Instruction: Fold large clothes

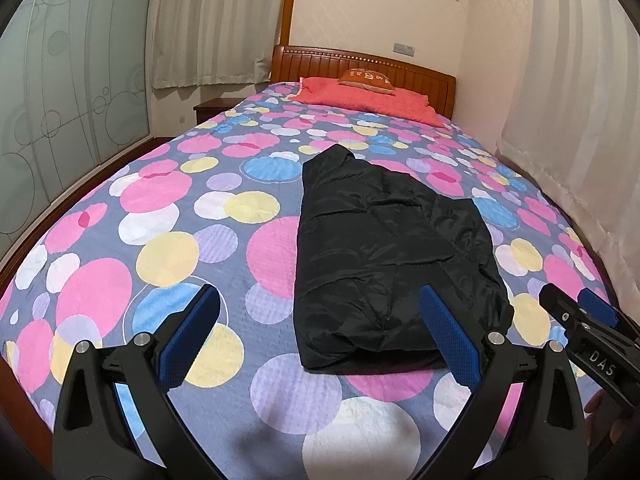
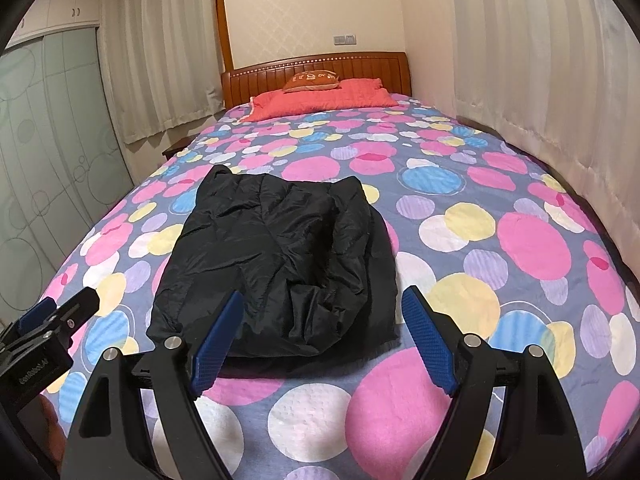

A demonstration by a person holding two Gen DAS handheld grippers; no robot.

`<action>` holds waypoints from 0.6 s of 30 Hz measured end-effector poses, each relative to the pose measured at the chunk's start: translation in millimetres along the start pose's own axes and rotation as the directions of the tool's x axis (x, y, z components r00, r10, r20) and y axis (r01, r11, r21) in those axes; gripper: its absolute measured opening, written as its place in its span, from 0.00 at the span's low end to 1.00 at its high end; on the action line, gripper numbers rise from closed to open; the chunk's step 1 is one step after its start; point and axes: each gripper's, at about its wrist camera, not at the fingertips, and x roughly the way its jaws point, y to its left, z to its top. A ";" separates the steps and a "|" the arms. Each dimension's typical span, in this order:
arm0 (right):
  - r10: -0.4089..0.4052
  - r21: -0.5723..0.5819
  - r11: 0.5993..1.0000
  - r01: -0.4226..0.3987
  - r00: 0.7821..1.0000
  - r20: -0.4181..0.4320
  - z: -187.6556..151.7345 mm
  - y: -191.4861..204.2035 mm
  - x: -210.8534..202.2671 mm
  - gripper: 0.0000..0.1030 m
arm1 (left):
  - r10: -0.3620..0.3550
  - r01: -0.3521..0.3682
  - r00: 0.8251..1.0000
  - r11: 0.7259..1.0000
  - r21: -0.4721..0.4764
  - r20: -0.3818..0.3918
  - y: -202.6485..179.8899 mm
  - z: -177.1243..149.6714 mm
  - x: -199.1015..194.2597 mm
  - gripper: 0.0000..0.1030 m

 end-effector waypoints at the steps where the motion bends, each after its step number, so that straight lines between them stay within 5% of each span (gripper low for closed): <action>1: -0.002 0.000 1.000 0.002 1.000 -0.001 -0.1 -0.1 0.1 0.78 | -0.002 0.002 1.000 1.000 -0.001 -0.001 -0.2 0.0 -0.3 0.97; 18: 0.000 0.001 1.000 0.000 1.000 0.003 -0.4 2.3 -1.5 0.78 | -0.003 0.003 1.000 1.000 0.002 -0.004 -0.7 -2.9 -1.5 0.97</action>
